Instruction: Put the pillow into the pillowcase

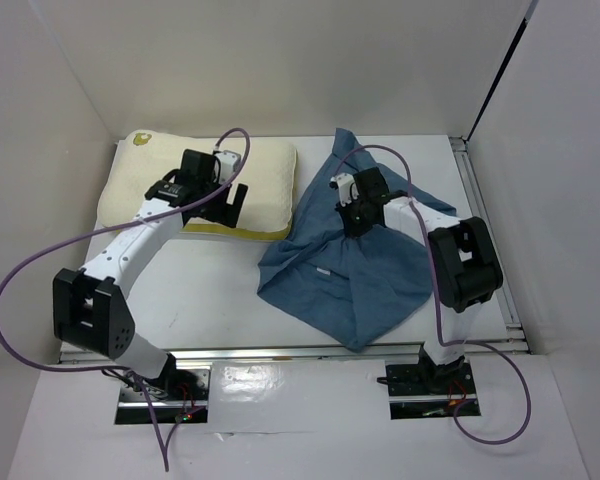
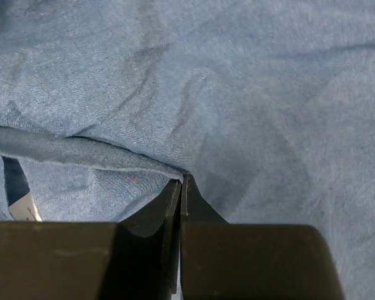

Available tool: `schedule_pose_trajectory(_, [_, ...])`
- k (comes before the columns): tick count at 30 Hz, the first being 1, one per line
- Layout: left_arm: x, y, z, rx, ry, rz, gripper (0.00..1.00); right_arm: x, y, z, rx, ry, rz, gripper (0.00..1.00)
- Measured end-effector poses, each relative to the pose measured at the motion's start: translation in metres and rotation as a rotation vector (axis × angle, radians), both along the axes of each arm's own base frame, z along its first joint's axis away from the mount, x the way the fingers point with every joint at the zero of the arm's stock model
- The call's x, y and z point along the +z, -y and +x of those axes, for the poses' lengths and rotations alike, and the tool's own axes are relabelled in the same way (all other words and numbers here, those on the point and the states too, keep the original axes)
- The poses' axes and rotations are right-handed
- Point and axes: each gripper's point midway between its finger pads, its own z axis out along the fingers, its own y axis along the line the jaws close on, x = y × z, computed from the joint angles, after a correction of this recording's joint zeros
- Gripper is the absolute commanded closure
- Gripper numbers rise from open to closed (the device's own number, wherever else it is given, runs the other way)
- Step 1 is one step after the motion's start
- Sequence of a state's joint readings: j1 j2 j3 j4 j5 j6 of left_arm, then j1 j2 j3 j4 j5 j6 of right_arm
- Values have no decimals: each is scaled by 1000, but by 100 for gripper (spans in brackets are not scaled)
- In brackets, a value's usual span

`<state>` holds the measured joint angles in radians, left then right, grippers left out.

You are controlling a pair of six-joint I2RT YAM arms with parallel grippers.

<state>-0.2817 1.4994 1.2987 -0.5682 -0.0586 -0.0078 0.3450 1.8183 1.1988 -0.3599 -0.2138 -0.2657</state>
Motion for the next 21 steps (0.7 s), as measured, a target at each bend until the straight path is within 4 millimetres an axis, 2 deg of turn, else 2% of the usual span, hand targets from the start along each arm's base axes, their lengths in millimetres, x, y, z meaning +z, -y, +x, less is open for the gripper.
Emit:
schedule_pose_trajectory(7, [-11, 15, 25, -29, -40, -24, 1, -1, 5, -3, -12, -25, 12, 100])
schedule_pose_trajectory(13, [-1, 31, 69, -79, 0, -33, 1, -2, 2, -6, -1, -40, 26, 100])
schedule_pose_trajectory(17, [4, 38, 96, -206, 55, 23, 1, -3, 0, -9, 7, -54, 36, 100])
schedule_pose_trajectory(21, [6, 43, 125, -399, 106, 137, 5, -4, -1, -12, 16, -66, 45, 100])
